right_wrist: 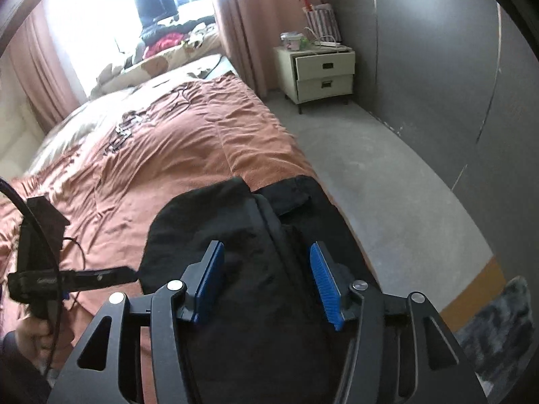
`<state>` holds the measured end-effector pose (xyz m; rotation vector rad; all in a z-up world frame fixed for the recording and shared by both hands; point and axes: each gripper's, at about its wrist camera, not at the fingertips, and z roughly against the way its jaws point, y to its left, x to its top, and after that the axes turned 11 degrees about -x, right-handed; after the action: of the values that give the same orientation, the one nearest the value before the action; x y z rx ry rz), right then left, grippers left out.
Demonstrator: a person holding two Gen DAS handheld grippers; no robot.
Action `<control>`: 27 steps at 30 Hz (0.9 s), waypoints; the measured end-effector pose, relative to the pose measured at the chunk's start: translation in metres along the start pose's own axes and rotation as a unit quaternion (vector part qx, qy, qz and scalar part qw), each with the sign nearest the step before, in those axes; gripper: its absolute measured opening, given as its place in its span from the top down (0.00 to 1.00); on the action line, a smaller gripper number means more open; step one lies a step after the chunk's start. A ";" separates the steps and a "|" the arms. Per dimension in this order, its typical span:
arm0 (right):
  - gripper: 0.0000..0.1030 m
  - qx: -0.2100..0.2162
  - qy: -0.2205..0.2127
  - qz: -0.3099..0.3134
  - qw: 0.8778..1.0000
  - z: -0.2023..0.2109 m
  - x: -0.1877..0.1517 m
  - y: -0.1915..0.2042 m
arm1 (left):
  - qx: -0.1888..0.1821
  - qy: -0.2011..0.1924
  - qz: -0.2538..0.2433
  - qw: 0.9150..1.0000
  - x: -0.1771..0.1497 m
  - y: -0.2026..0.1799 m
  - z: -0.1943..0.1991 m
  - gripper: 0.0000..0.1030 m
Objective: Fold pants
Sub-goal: 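Lower the folded shorts onto the bed corner and open both tools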
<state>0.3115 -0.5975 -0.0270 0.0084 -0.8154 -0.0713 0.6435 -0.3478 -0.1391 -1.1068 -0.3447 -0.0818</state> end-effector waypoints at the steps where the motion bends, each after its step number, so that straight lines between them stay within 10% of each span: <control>1: 0.50 0.005 -0.001 0.000 1.000 0.004 -0.008 0.000 | 0.000 0.001 -0.003 1.000 0.000 0.000 0.000 0.65; 13: 0.60 0.018 0.042 -0.001 0.999 -0.003 -0.064 -0.029 | 0.066 0.046 -0.032 0.996 0.003 -0.002 -0.048 0.65; 27: 0.62 -0.027 0.084 -0.017 0.996 0.053 -0.099 -0.062 | 0.102 0.064 -0.060 0.991 -0.024 -0.034 -0.003 0.65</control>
<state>0.2021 -0.6512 -0.0646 -0.0223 -0.6456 -0.1232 0.6139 -0.3689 -0.1182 -0.8741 -0.2980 -0.2181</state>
